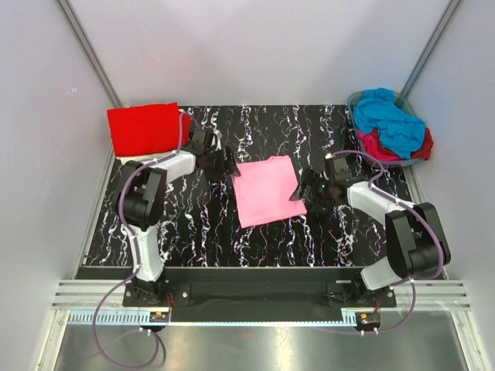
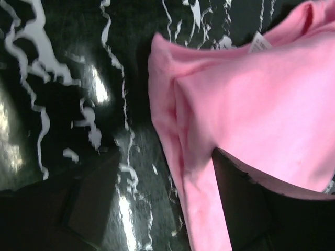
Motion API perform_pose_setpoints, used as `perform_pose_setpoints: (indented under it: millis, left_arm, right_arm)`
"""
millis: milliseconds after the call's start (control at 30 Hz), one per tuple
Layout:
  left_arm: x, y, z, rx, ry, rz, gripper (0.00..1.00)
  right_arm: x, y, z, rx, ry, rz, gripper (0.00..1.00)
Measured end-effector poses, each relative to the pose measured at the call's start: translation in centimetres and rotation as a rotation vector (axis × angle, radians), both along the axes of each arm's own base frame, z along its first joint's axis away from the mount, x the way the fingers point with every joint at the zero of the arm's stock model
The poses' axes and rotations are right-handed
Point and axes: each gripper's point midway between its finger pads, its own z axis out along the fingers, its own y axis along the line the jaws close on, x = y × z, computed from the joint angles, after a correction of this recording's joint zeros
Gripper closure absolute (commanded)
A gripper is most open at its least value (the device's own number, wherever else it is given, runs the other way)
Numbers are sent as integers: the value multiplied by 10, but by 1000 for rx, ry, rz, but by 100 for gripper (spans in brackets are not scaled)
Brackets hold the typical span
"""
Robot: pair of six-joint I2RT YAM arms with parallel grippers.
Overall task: Fold and stack the t-shirts
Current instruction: Fold the tshirt
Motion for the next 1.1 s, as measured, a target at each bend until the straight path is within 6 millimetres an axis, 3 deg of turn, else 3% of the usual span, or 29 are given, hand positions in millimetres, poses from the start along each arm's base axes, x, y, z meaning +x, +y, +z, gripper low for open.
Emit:
perform_pose_setpoints:
  millis: [100, 200, 333, 433, 600, 800, 900, 1000, 1033, 1100]
  left_arm:
    - [21, -6, -1, 5, -31, -24, 23]
    - [41, -11, 1, 19, -75, -52, 23]
    - [51, -12, -5, 43, -90, -86, 27]
    - [51, -12, -6, 49, -98, -109, 30]
    - [45, -15, -5, 30, -127, -149, 20]
    - [34, -18, -3, 2, -124, -193, 23]
    - [31, -19, -4, -4, -115, -203, 28]
    - [28, -19, -6, -6, -102, -206, 42]
    - [28, -20, -9, -6, -92, -209, 55]
    - [31, -22, -10, -12, -83, -213, 73]
  right_arm:
    - [-8, -1, -11, 1, 11, 4, 0]
    - [-2, 2, -9, 14, -19, 8, 0]
    - [6, 6, -3, 33, -61, 17, 0]
    - [7, 7, -4, 39, -64, 21, 0]
    - [7, 7, -12, 35, -45, 22, 0]
    - [5, 8, -19, 34, -22, 26, 0]
    - [6, 9, -19, 42, -20, 31, 0]
    - [6, 11, -19, 53, -20, 39, 0]
    - [6, 12, -19, 56, -21, 40, 0]
    - [7, 13, -19, 63, -20, 43, 0]
